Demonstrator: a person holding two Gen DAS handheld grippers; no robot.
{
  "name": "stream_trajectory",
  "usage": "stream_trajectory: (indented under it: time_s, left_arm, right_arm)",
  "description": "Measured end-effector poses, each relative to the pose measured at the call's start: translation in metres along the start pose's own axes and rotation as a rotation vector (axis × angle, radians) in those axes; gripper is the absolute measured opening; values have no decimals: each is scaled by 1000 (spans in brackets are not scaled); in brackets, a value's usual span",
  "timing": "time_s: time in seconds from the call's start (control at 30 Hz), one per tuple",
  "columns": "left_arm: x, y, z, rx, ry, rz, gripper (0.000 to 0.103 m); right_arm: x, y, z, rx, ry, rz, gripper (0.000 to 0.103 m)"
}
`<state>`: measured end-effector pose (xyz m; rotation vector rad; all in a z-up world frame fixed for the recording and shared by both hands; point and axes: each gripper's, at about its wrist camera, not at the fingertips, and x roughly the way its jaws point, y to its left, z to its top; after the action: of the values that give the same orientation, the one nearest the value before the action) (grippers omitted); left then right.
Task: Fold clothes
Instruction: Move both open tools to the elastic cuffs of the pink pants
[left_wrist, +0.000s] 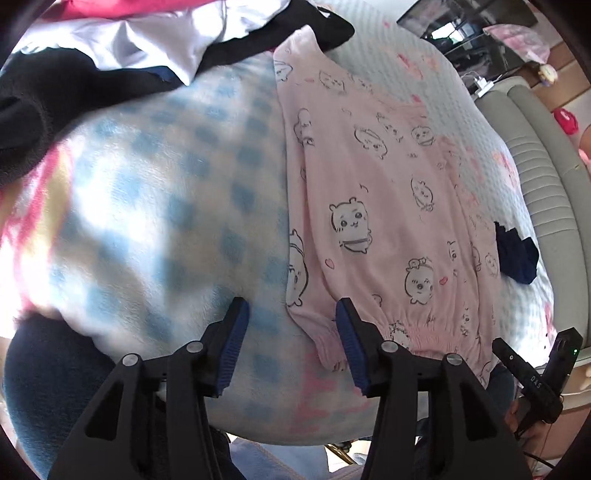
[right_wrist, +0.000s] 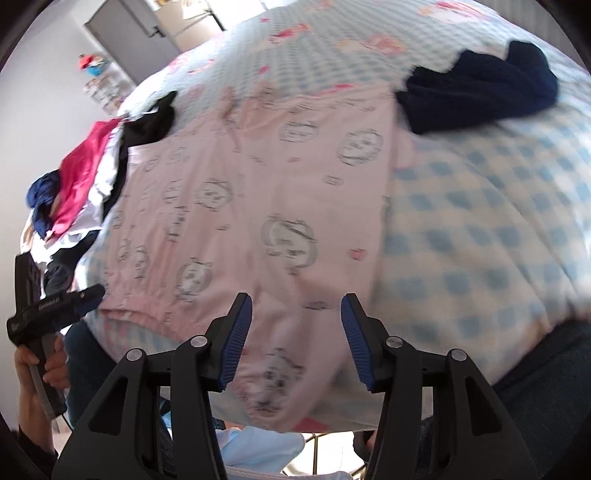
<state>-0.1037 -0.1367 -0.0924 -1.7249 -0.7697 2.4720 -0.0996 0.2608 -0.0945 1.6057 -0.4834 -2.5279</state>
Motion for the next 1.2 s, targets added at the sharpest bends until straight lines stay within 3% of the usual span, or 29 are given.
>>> stream_trajectory:
  time_s: [0.2, 0.3, 0.4, 0.53, 0.67, 0.93, 1.1, 1.13, 1.2]
  left_arm:
    - [-3, -4, 3, -2, -75, -4, 50]
    - [10, -5, 9, 0, -39, -20, 50]
    - [15, -4, 5, 6, -8, -68, 50]
    - [2, 0, 5, -30, -64, -75, 36]
    - [-11, 14, 5, -105, -125, -72, 36]
    - [14, 11, 3, -82, -12, -153, 39]
    - [38, -8, 1, -51, 14, -144, 39]
    - [40, -11, 2, -45, 15, -145, 38]
    - [39, -15, 5, -37, 10, -157, 22]
  right_arm:
    - [-4, -20, -6, 55, -2, -64, 52]
    - [7, -25, -11, 69, 46, -109, 52]
    - [13, -23, -16, 59, 62, -91, 59]
    - [7, -20, -16, 63, 42, -55, 59]
    - [-4, -24, -17, 88, 13, -17, 59]
    - [6, -13, -22, 51, 78, 74, 59]
    - [17, 5, -25, 14, 102, 90, 59]
    - [20, 8, -25, 6, 106, 89, 59]
    - [21, 13, -26, -6, 105, 83, 59]
